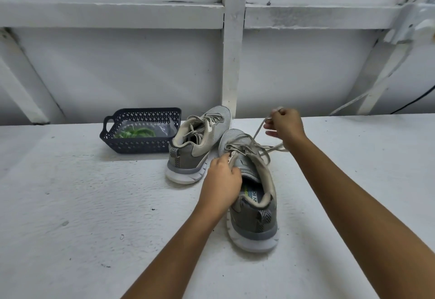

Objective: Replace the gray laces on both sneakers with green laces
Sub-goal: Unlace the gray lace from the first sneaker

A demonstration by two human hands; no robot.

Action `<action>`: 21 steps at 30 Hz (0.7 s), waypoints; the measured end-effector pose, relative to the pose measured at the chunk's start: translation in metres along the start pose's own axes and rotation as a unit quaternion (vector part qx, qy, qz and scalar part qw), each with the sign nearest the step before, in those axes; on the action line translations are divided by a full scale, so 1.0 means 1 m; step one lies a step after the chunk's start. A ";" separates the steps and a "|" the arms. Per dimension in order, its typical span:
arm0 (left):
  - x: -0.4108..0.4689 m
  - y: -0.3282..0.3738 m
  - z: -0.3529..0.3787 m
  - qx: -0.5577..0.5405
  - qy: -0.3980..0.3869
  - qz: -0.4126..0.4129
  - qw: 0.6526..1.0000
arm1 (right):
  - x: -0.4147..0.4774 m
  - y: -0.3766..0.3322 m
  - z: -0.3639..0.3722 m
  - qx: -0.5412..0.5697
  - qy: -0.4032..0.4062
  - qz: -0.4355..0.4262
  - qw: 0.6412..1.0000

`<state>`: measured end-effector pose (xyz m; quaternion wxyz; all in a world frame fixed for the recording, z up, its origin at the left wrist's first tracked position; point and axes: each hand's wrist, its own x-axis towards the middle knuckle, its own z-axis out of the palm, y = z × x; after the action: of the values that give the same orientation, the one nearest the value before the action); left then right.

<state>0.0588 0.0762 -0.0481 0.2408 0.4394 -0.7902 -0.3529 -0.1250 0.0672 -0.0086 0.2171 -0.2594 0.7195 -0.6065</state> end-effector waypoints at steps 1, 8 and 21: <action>0.000 0.000 0.000 0.000 0.000 0.000 1.000 | -0.003 0.004 0.001 -0.012 -0.027 0.014 0.999; 0.001 0.001 0.000 0.005 0.000 -0.001 1.000 | -0.024 0.035 0.017 -0.322 -0.103 -0.061 0.939; 0.002 -0.002 0.001 0.002 -0.004 -0.003 1.000 | -0.013 0.028 0.012 -0.194 -0.080 0.013 0.978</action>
<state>0.0579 0.0738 -0.0506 0.2357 0.4405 -0.7907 -0.3538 -0.1106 0.0700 -0.0387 0.2276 -0.3346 0.8072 -0.4298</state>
